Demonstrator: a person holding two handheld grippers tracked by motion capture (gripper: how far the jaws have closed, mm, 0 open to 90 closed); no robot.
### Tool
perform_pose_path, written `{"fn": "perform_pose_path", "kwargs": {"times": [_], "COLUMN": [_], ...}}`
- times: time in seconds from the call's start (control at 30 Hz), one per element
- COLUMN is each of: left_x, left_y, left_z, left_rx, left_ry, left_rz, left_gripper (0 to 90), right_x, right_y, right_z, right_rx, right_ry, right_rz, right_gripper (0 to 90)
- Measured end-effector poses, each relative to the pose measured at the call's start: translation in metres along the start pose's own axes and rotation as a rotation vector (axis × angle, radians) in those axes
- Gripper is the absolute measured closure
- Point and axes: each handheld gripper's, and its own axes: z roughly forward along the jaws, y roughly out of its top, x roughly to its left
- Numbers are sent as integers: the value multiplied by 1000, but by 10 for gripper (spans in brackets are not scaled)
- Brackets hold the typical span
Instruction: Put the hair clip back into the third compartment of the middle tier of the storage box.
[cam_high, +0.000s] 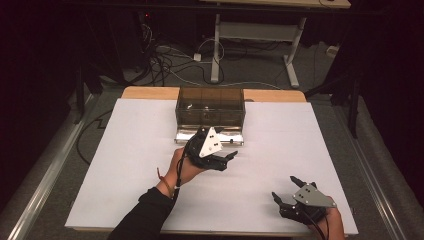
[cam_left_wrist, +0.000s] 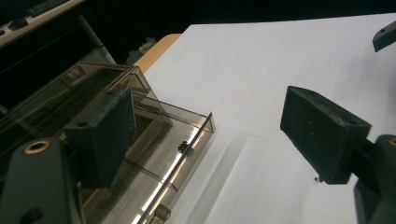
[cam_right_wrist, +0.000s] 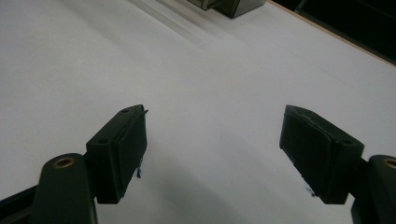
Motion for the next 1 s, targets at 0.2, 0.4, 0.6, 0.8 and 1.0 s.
{"fn": "perform_pose_path", "kwargs": {"times": [0.2, 0.4, 0.6, 0.8, 1.0], "left_x": [-3, -3, -2, -4, -6], "left_y": [-4, -7, -10, -14, -18], "left_z": [-7, -16, -25, -33, -40], "left_rx": [-3, -1, -3, -3, 0], "left_ry": [-3, -3, -6, -8, -15], "left_rz": [13, 20, 15, 24, 27], "left_gripper": [171, 171, 170, 171, 171], "right_x": [0, 0, 1, 2, 2], "right_y": [0, 0, 0, 0, 1], "right_z": [0, 0, 0, 1, 1], "right_rx": [1, 1, 3, 5, 4], "right_ry": [2, 2, 3, 5, 5], "right_rz": [2, 0, 0, -1, -3], "right_gripper": [235, 235, 235, 235, 235]}}
